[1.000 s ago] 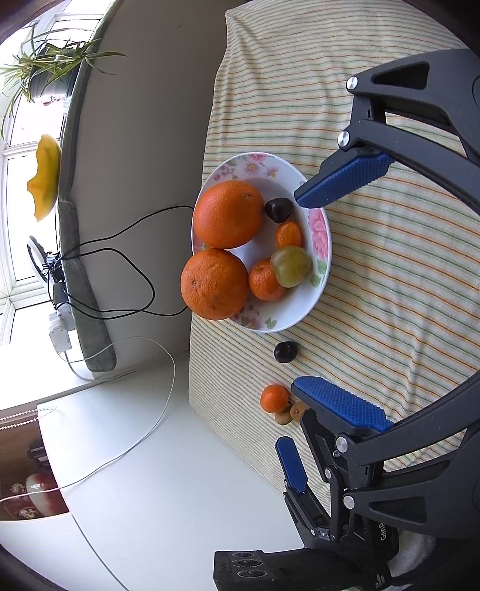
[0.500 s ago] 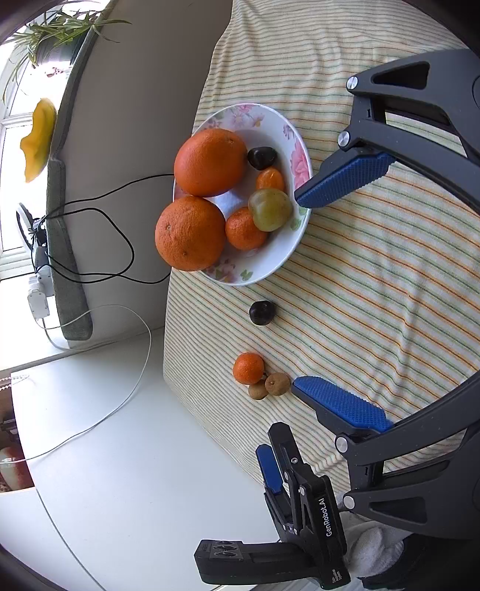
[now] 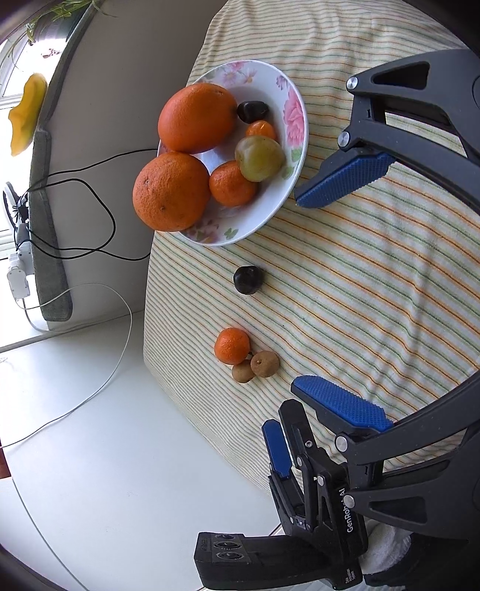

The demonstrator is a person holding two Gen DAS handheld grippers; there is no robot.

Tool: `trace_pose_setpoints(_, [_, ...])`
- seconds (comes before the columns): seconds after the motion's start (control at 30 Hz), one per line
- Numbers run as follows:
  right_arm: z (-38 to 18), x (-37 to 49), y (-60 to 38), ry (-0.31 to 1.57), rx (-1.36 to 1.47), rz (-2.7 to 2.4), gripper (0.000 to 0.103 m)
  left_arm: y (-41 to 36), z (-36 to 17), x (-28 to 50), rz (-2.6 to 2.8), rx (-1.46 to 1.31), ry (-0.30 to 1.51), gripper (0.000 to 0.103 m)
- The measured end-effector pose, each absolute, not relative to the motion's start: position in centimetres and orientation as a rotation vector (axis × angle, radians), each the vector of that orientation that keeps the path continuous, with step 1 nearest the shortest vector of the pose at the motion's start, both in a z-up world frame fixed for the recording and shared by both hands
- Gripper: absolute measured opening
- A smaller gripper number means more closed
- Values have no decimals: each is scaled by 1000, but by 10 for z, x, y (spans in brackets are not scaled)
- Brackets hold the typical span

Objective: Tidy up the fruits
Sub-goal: 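Withdraw both tools from the plate back toward the kiwis and plum, then grasp a brown kiwi with the left tool while the right tool grasps the other dark plum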

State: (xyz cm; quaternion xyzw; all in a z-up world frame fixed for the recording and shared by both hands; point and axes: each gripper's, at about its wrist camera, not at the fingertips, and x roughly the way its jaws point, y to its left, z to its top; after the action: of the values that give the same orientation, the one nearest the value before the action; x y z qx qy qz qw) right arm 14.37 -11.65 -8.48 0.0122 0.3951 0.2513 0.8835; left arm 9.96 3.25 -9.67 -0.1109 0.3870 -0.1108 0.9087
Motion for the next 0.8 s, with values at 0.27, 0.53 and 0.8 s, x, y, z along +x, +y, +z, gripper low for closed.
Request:
trace_pose_setpoints(0.27, [-94, 163, -101, 859, 41, 489, 70, 29, -100, 105, -262, -229, 806, 45])
trace_pose_setpoints(0.53, [-100, 178, -82, 875, 2, 459, 51, 31, -100, 111, -272, -222, 812, 39])
trace_pose_setpoints(0.8, [-106, 193, -70, 888, -13, 436, 48, 28, -103, 120, -273, -196, 824, 36])
